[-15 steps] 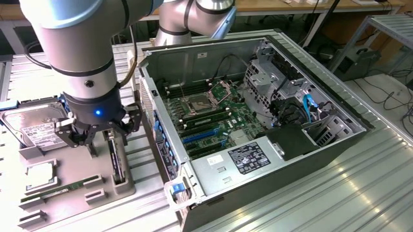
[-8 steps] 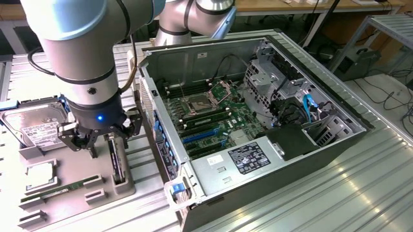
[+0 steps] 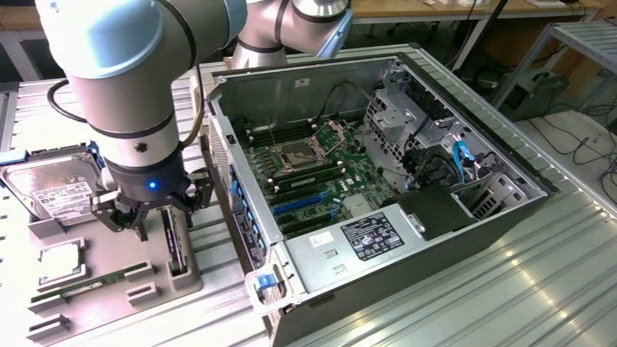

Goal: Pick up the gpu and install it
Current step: 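Pick up the gpu and move the gpu toward the slot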

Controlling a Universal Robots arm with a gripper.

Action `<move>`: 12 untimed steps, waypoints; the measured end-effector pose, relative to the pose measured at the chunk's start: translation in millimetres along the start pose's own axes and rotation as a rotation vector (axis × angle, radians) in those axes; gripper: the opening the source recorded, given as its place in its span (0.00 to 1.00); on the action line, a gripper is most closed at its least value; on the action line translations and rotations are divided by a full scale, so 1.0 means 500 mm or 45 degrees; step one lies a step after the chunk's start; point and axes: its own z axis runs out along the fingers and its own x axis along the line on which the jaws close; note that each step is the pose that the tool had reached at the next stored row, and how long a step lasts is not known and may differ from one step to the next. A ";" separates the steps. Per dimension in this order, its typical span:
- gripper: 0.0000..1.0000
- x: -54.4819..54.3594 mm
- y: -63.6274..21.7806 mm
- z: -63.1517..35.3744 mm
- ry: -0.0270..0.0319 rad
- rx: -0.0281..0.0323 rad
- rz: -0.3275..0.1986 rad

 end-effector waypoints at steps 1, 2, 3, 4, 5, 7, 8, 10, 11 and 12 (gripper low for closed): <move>0.65 0.000 0.000 0.003 0.0000 0.0001 0.000; 0.58 0.000 0.000 0.006 0.0000 0.0000 0.000; 0.58 0.000 0.000 0.008 0.0000 0.0000 0.000; 0.52 0.000 0.000 0.008 0.0002 0.0002 0.000; 0.52 0.000 0.000 0.008 0.0003 0.0003 0.000; 0.45 0.000 0.000 0.011 -0.0005 -0.0002 0.000; 0.45 0.000 0.000 0.013 -0.0011 -0.0001 0.000; 0.45 0.000 -0.001 0.019 -0.0023 -0.0001 0.002; 0.45 -0.001 -0.001 0.021 -0.0026 -0.0003 0.005; 0.45 -0.001 -0.001 0.023 -0.0027 -0.0002 0.010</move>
